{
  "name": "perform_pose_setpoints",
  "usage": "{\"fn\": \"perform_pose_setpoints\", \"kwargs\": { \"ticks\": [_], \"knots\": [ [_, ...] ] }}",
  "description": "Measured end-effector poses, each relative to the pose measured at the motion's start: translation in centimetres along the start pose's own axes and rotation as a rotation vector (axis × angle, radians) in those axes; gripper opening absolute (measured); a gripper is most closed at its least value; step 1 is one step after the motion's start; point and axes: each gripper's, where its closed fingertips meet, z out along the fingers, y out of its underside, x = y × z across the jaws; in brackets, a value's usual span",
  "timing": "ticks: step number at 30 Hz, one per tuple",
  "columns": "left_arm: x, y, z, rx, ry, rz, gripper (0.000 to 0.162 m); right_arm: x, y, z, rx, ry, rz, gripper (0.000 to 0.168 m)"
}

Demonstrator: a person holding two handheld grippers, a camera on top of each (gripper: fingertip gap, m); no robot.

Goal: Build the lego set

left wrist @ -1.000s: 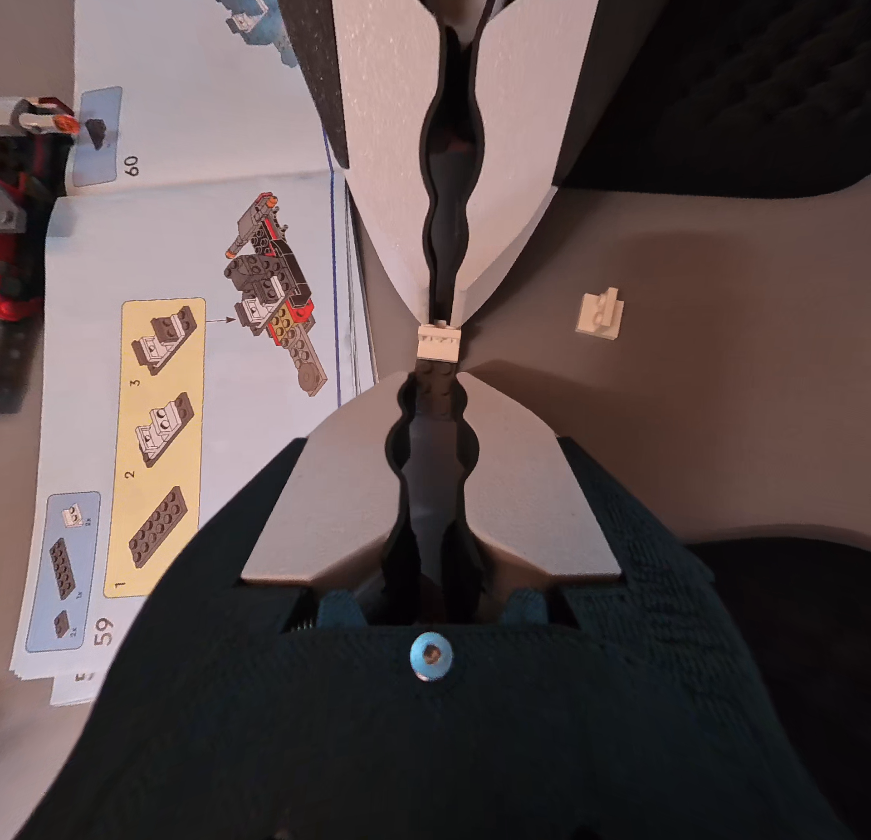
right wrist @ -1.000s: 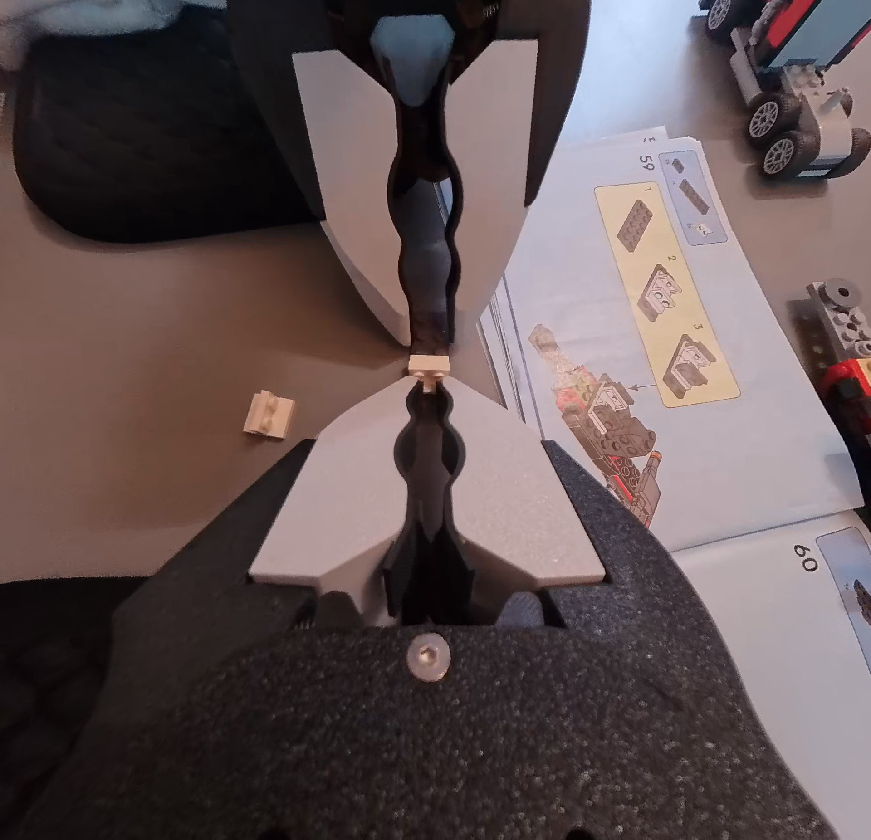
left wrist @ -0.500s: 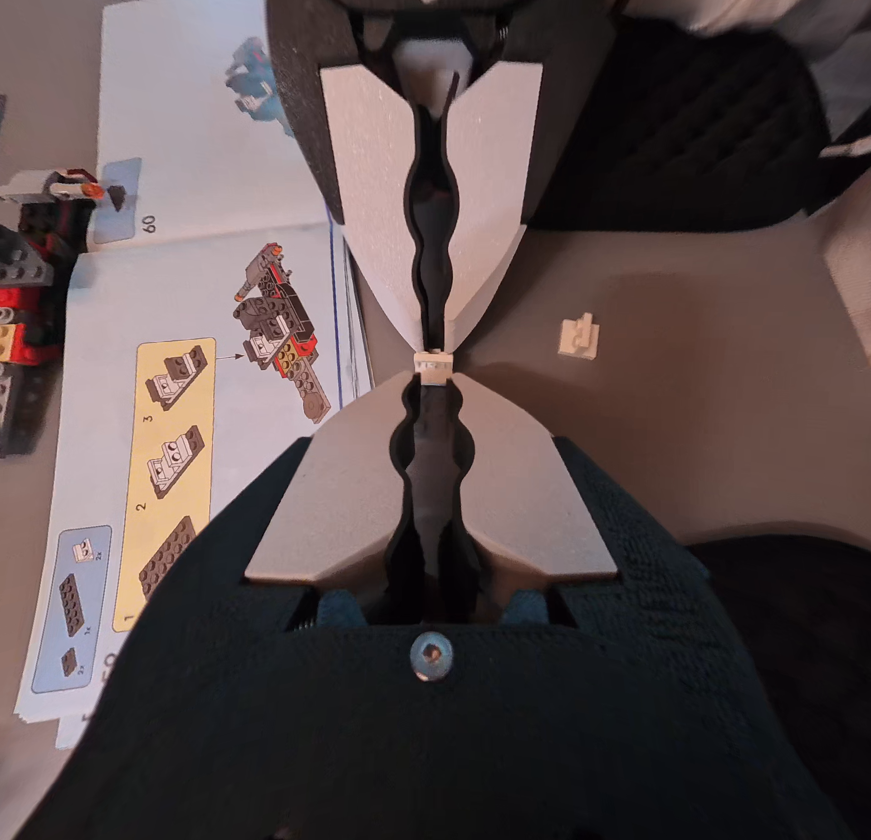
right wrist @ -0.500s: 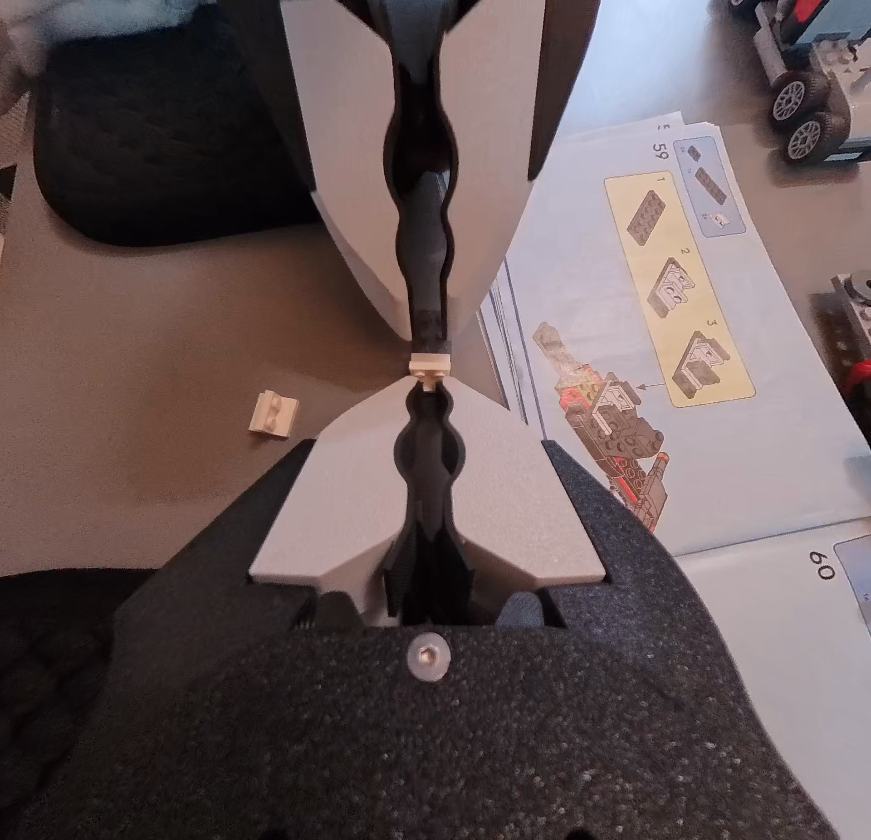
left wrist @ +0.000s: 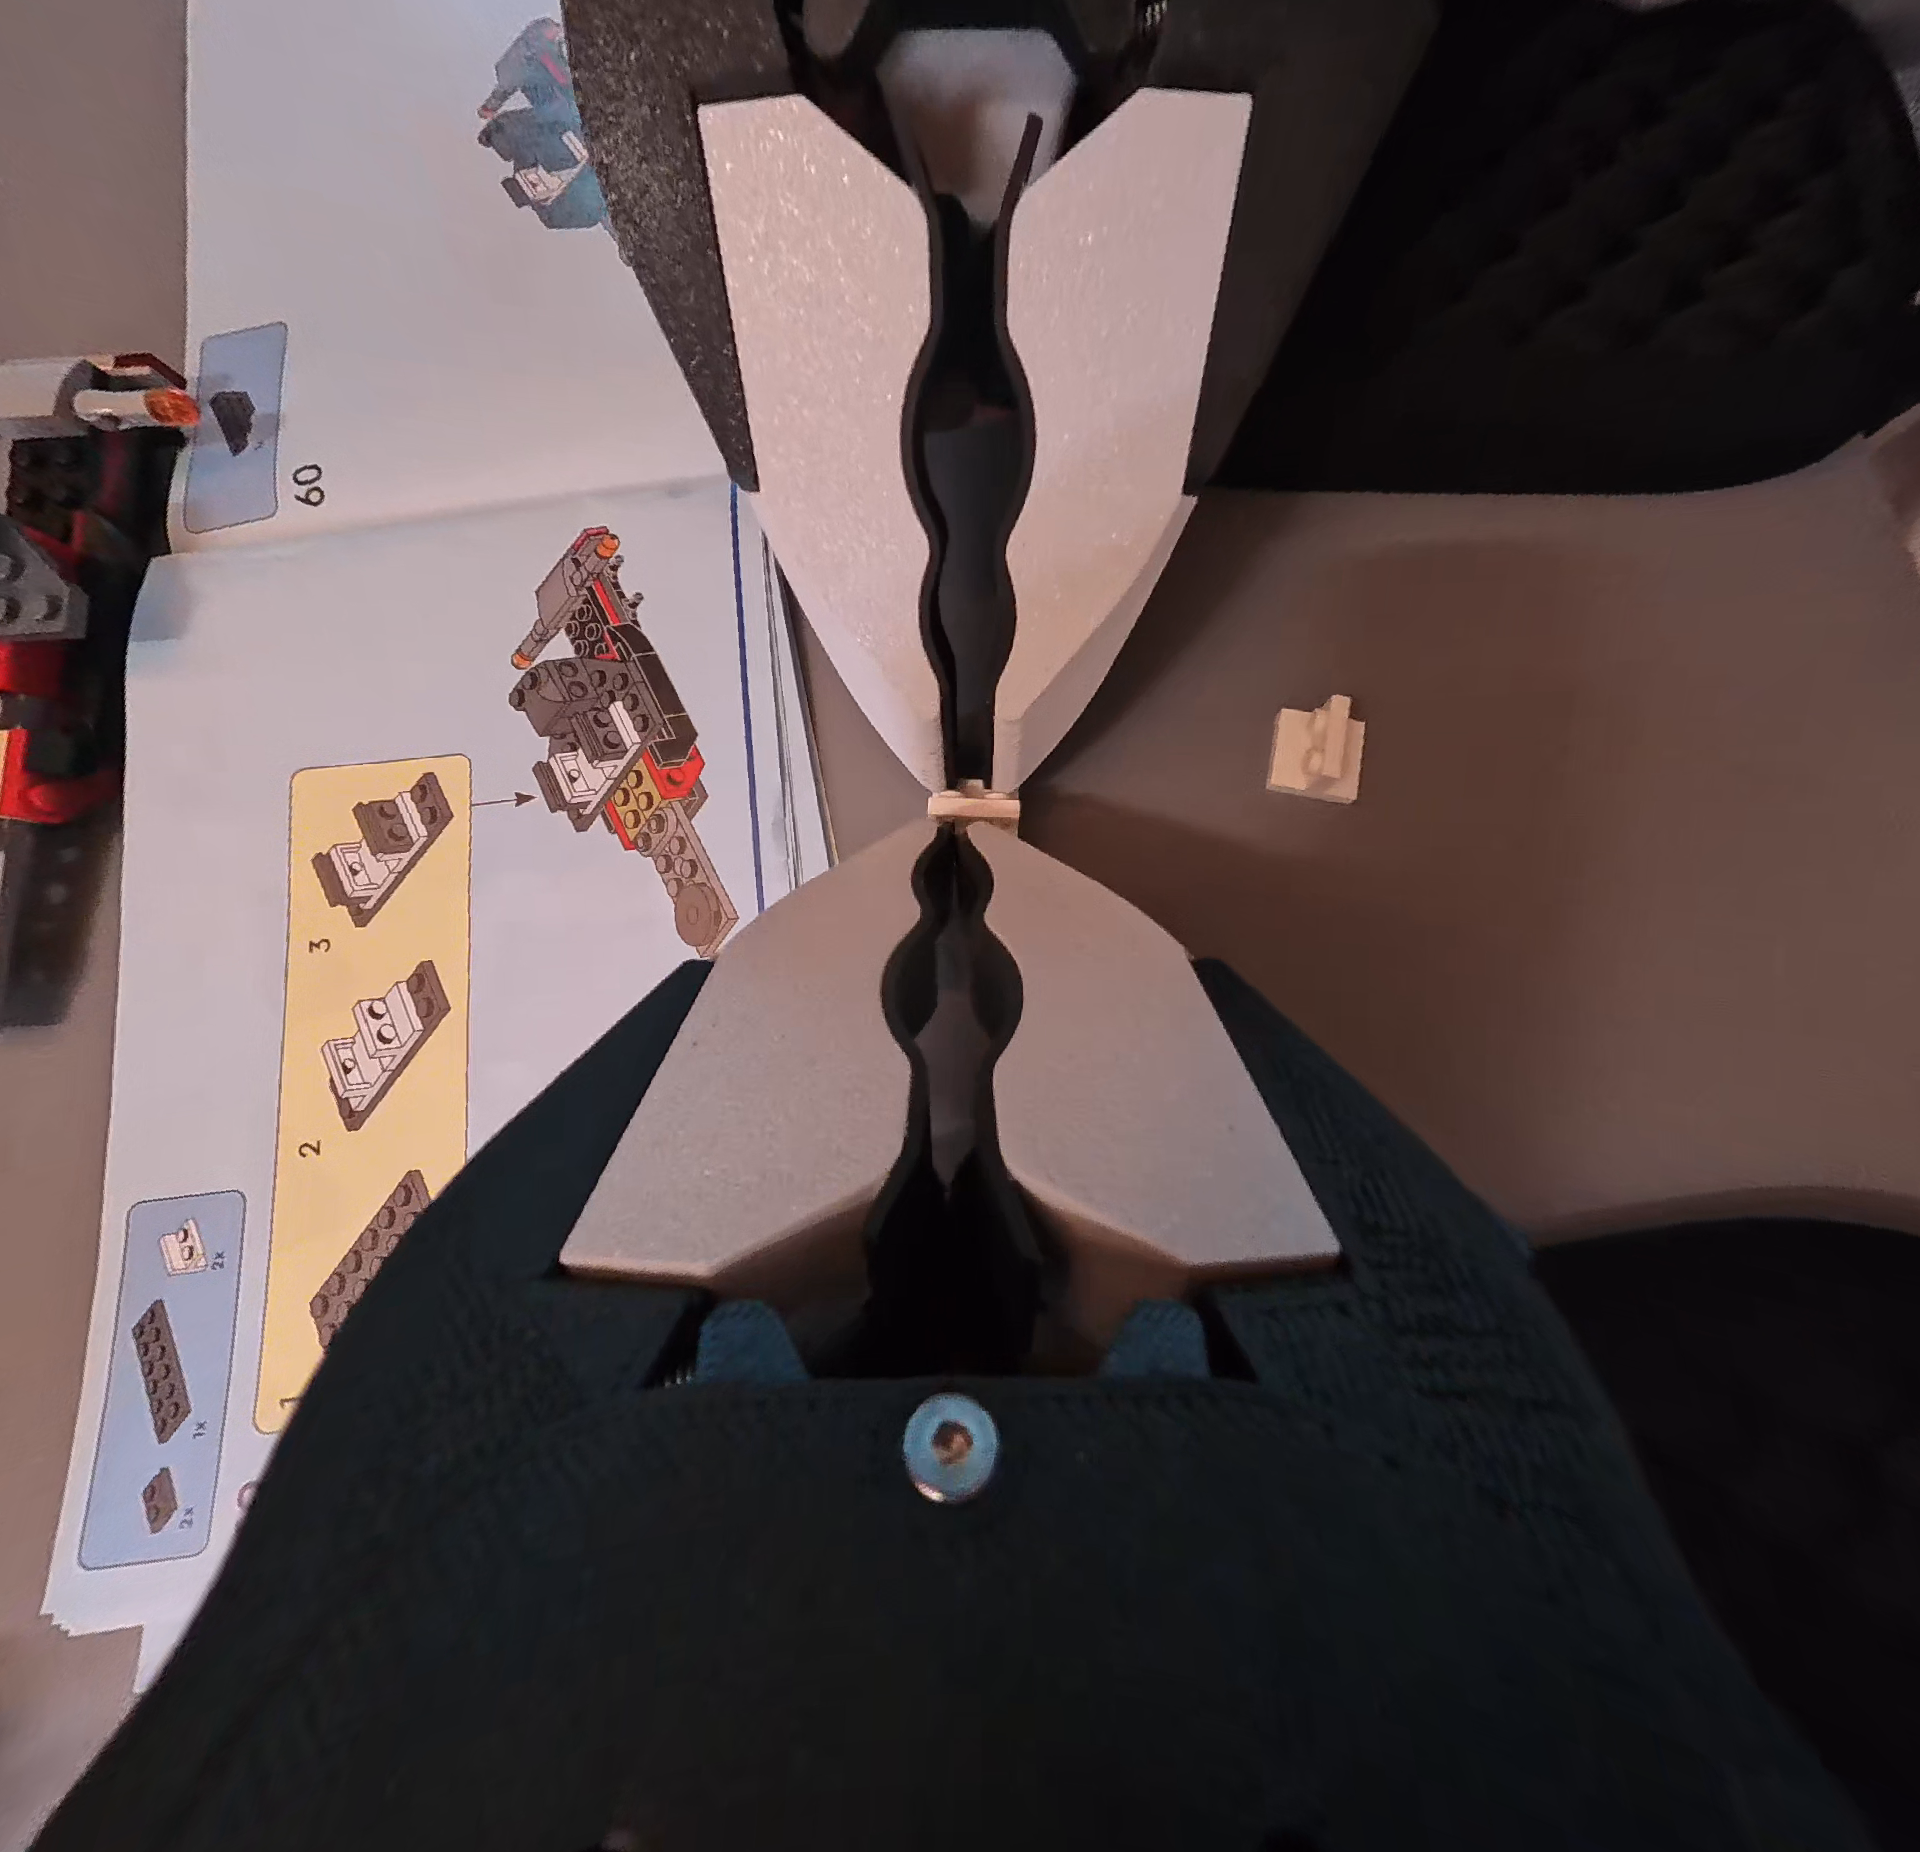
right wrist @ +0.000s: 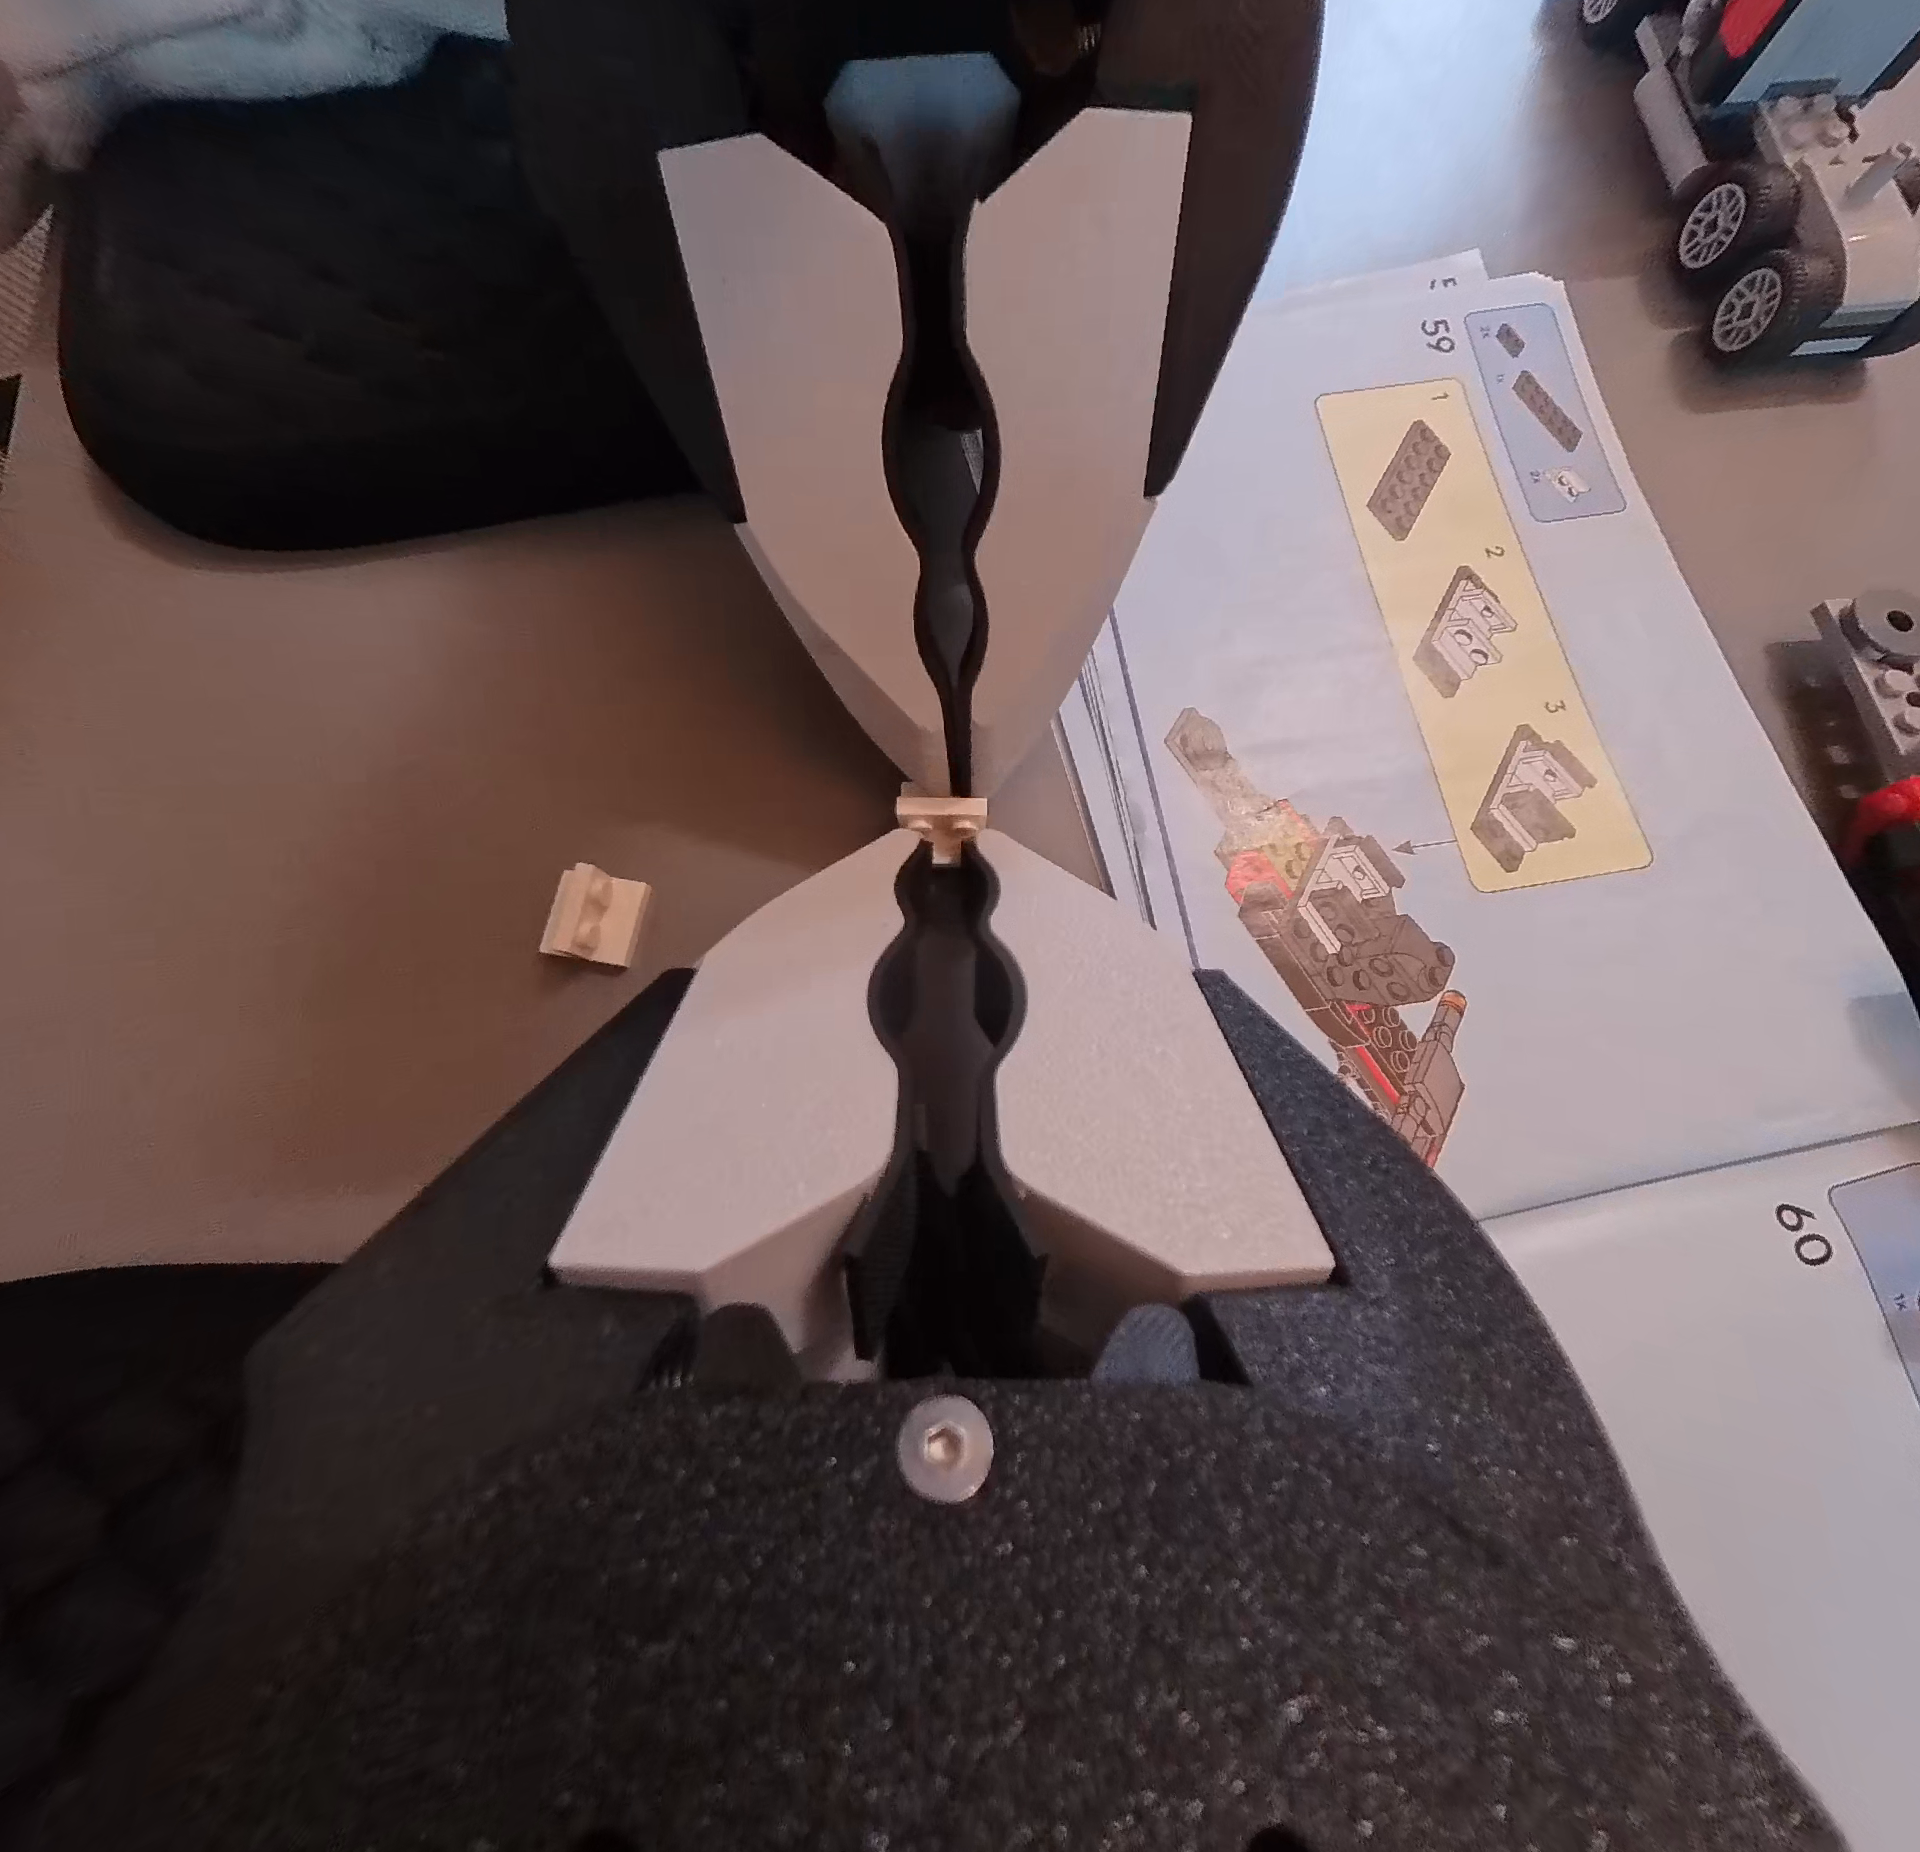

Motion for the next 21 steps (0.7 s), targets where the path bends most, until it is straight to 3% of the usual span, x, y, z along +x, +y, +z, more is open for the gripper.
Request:
{"fn": "perform_pose_setpoints", "kwargs": {
  "ticks": [10,21],
  "knots": [
    [-0.08,0.04,0.16,-0.009,-0.001,-0.017,0.001,-0.14,0.14,-0.01,-0.054,0.023,0.006,0.000],
    [0.08,0.06,0.07,-0.021,-0.007,-0.017,0.000,-0.06,0.89,-0.12,-0.279,-0.018,0.108,0.001]
  ]
}}
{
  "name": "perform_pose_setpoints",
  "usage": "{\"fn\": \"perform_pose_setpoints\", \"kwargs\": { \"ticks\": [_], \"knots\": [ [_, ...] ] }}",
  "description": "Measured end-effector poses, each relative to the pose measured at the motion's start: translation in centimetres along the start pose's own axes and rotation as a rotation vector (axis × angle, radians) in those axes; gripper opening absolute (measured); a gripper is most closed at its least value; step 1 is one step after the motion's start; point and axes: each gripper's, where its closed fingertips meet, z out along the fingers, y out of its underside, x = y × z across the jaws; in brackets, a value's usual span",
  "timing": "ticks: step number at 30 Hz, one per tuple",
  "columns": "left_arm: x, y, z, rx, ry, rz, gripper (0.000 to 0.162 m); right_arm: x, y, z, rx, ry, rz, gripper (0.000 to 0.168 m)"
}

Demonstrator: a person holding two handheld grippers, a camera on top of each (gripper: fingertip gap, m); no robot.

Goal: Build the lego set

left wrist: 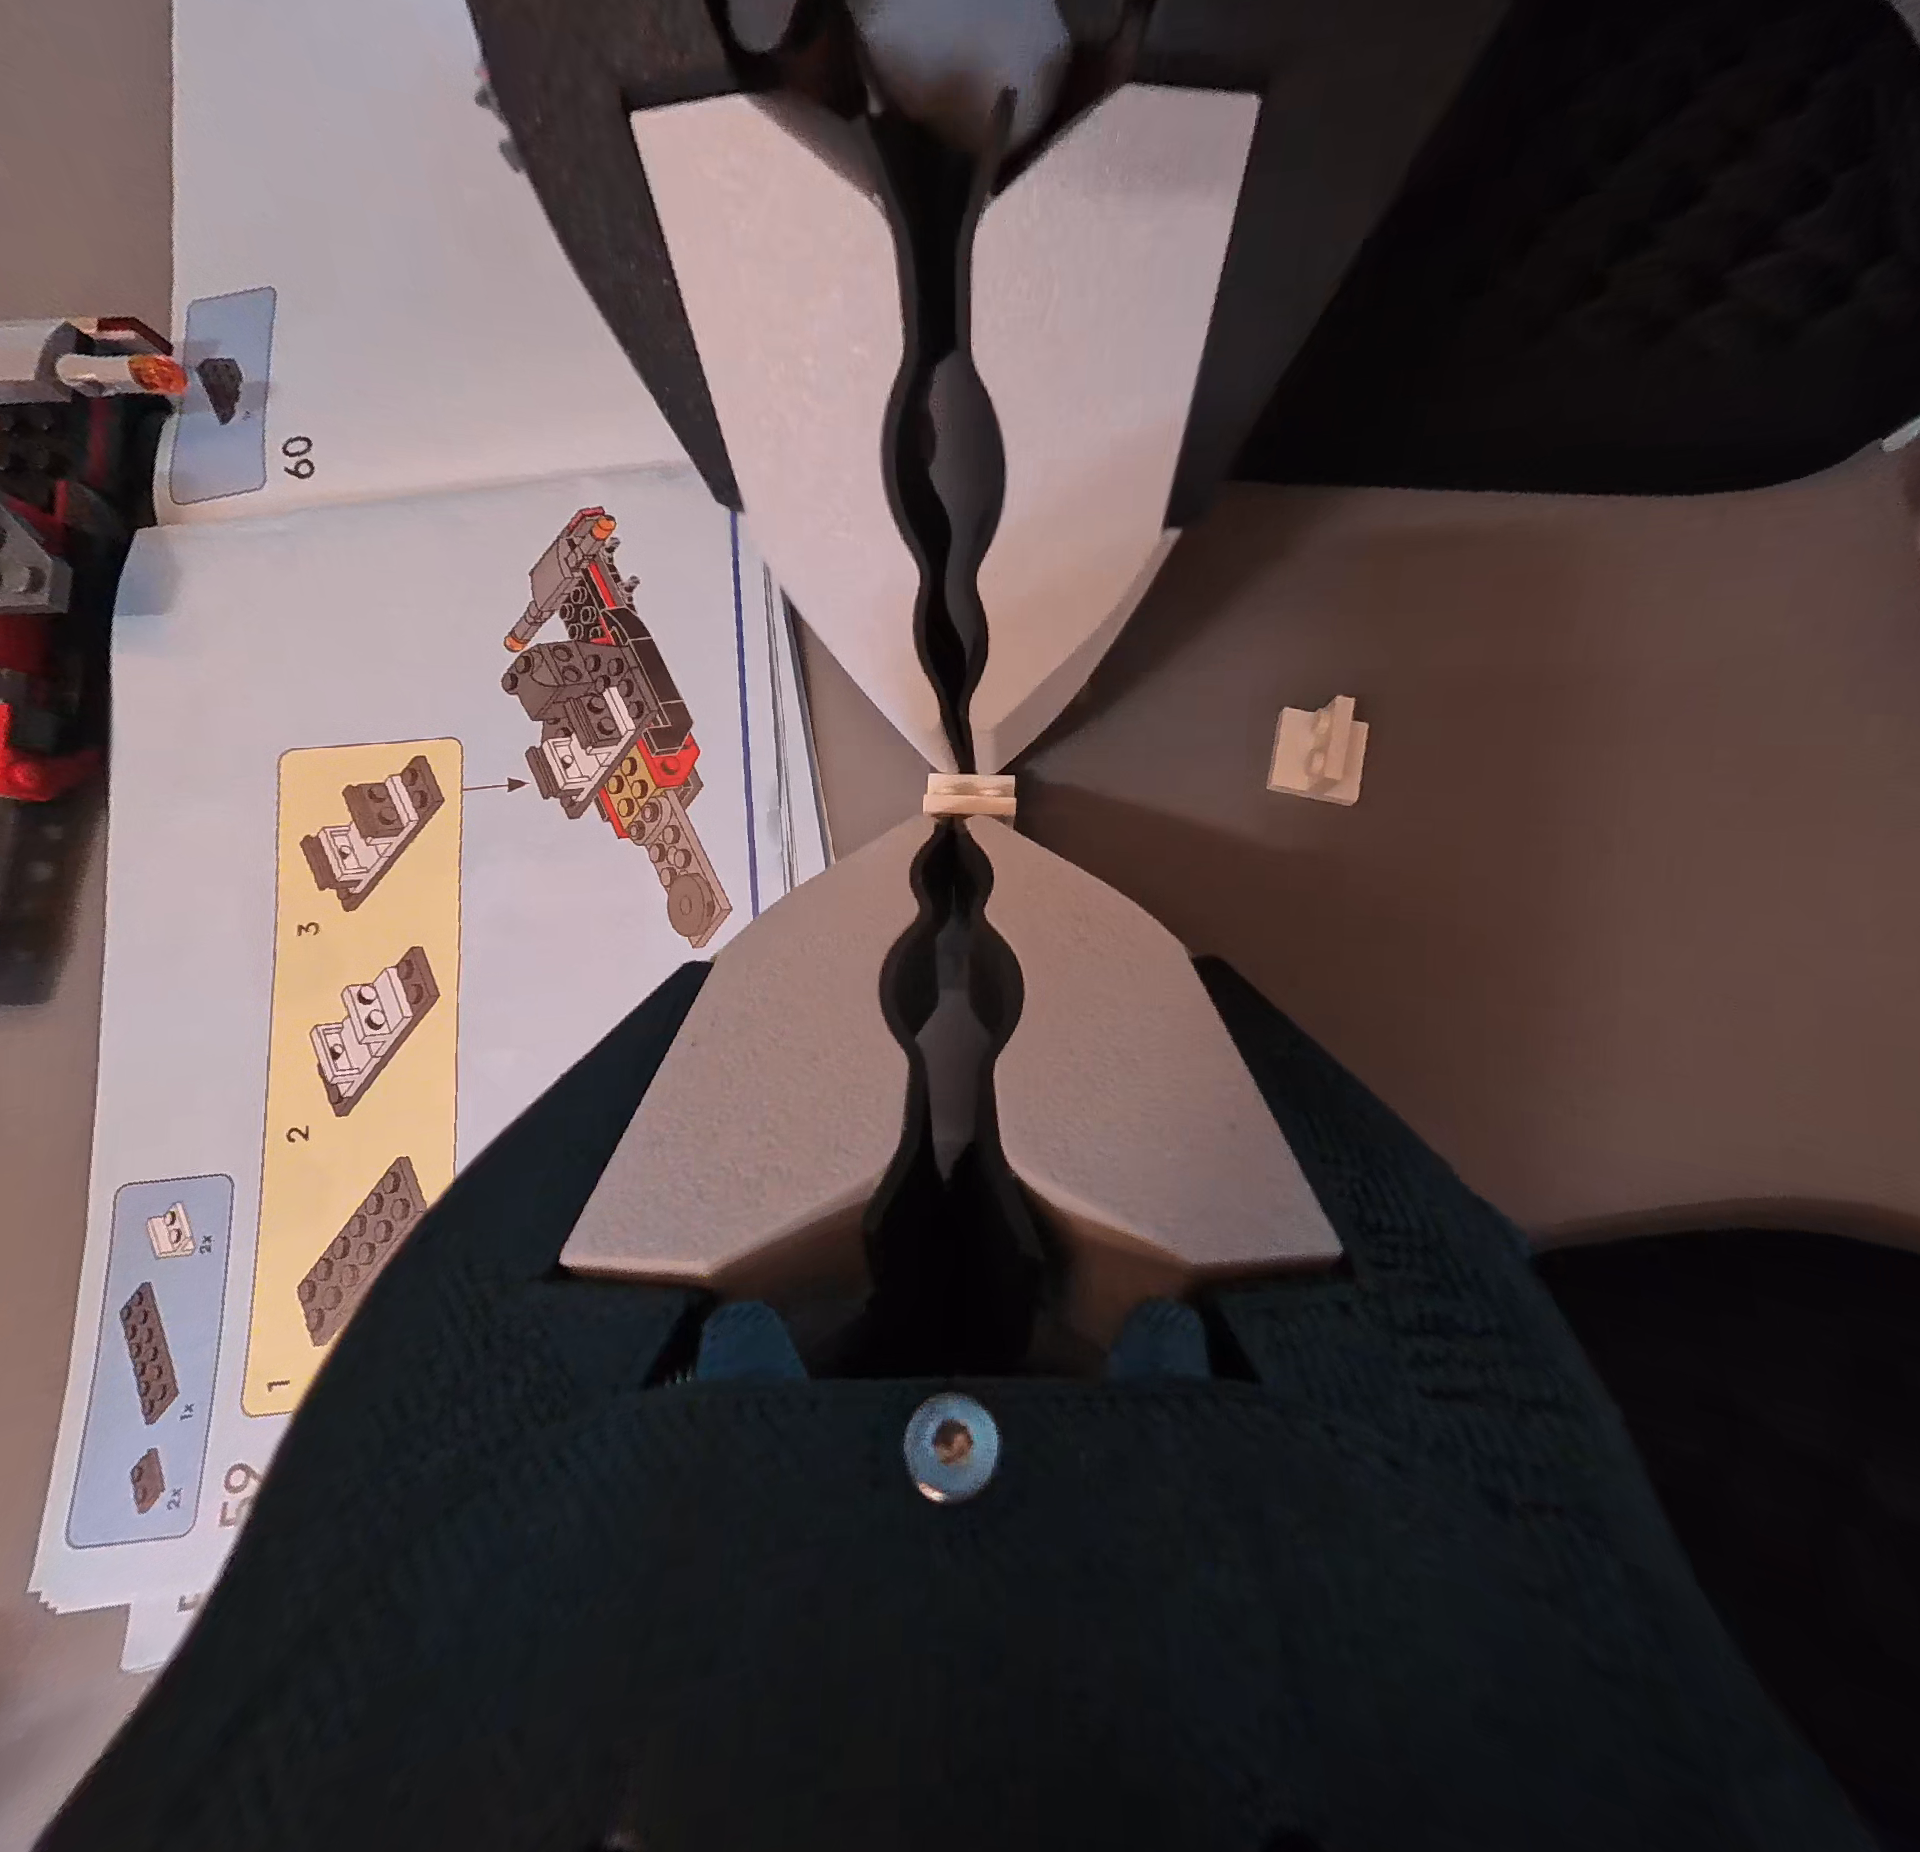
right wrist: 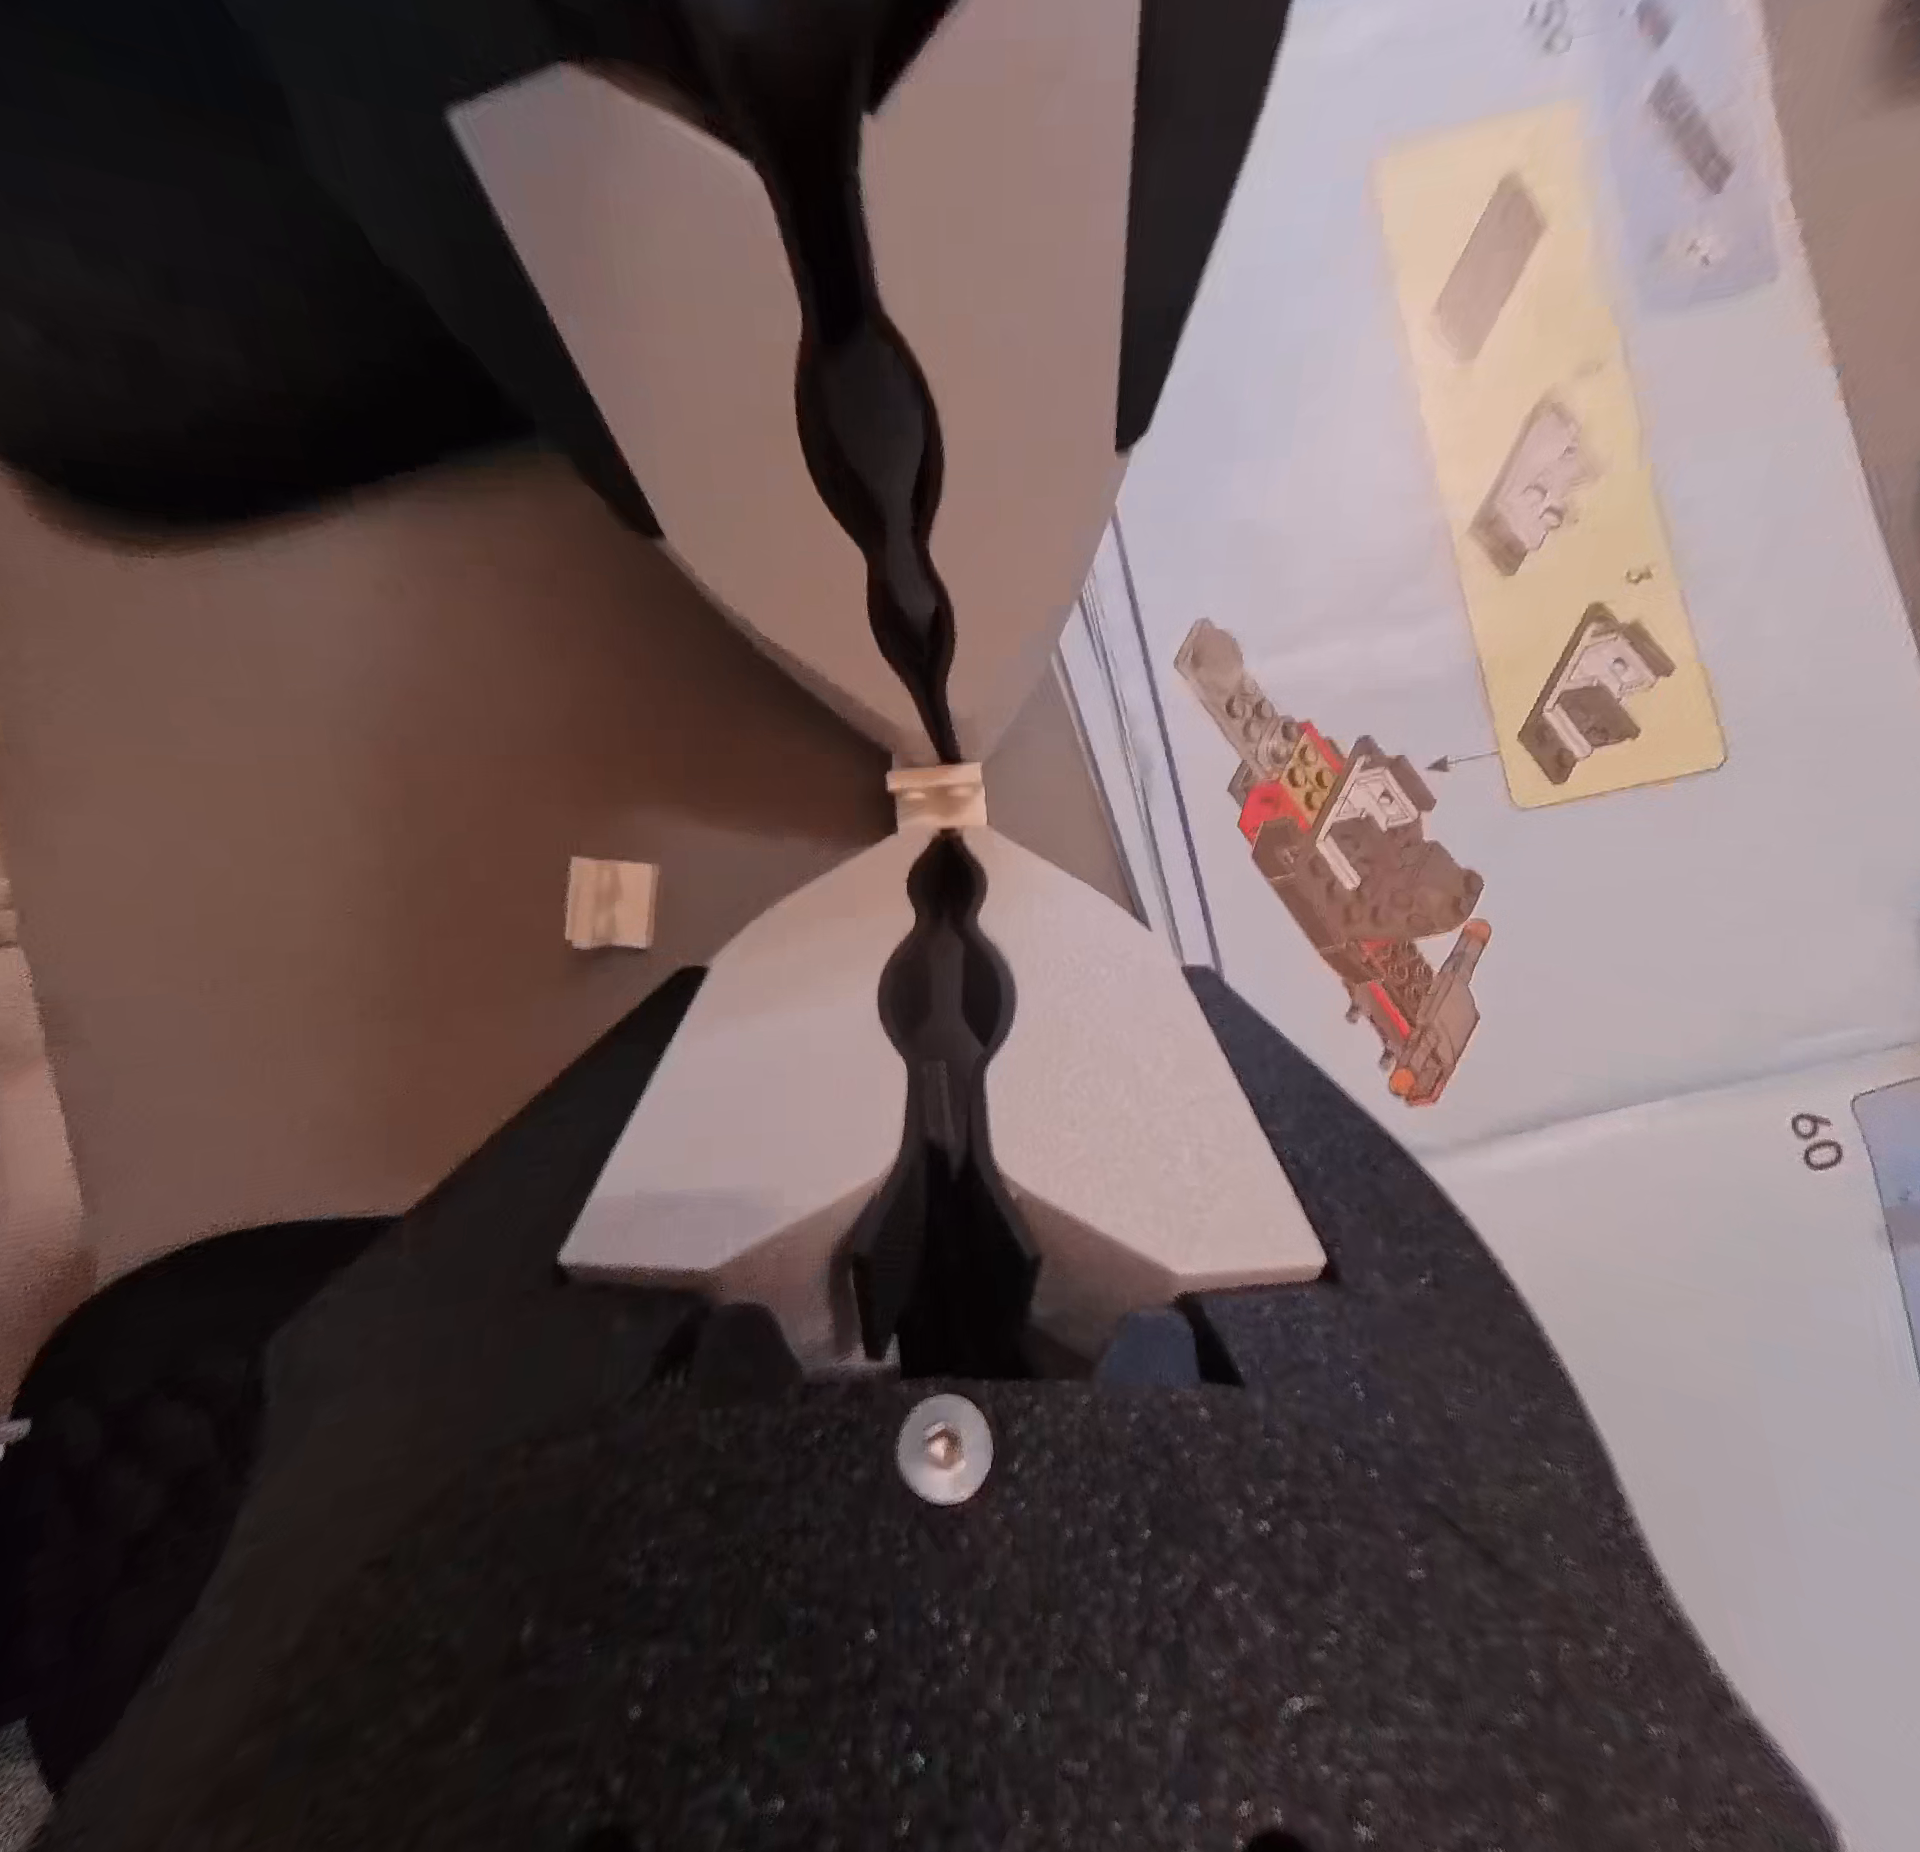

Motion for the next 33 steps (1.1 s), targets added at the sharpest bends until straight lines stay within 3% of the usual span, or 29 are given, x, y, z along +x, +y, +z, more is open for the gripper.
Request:
{"fn": "perform_pose_setpoints", "kwargs": {
  "ticks": [6,8,11,19,24,27,30,33],
  "knots": [
    [-0.2,0.5,0.2,-0.017,0.024,-0.028,0.002,-0.1,-0.1,-0.1,0.023,0.028,-0.079,0.000],
    [-0.2,0.3,0.2,-0.014,0.001,0.002,0.001,-0.3,0.3,-0.5,0.085,-0.002,-0.049,0.014],
    [-0.1,0.3,0.2,-0.012,-0.007,0.014,0.001,-0.4,0.0,-1.7,0.237,-0.030,0.047,0.017],
    [-0.4,0.2,0.1,0.010,0.007,0.025,0.000,-0.2,-0.7,-1.0,0.240,0.090,-0.065,0.025],
    [-0.5,-0.1,-0.8,0.056,0.010,-0.022,0.015,0.2,-1.1,-1.2,0.261,0.104,-0.081,0.012],
    [-0.3,-0.2,-1.2,0.078,0.019,-0.009,0.022,0.1,-1.4,-1.4,0.273,0.090,-0.090,0.018],
    [-0.1,0.5,-0.5,0.006,0.006,0.030,0.037,0.0,-1.3,-1.2,0.253,0.071,-0.106,0.023],
    [-0.1,0.9,-0.1,-0.036,0.003,0.047,0.040,0.0,-0.9,-0.6,0.207,0.056,-0.098,0.029]
  ]
}}
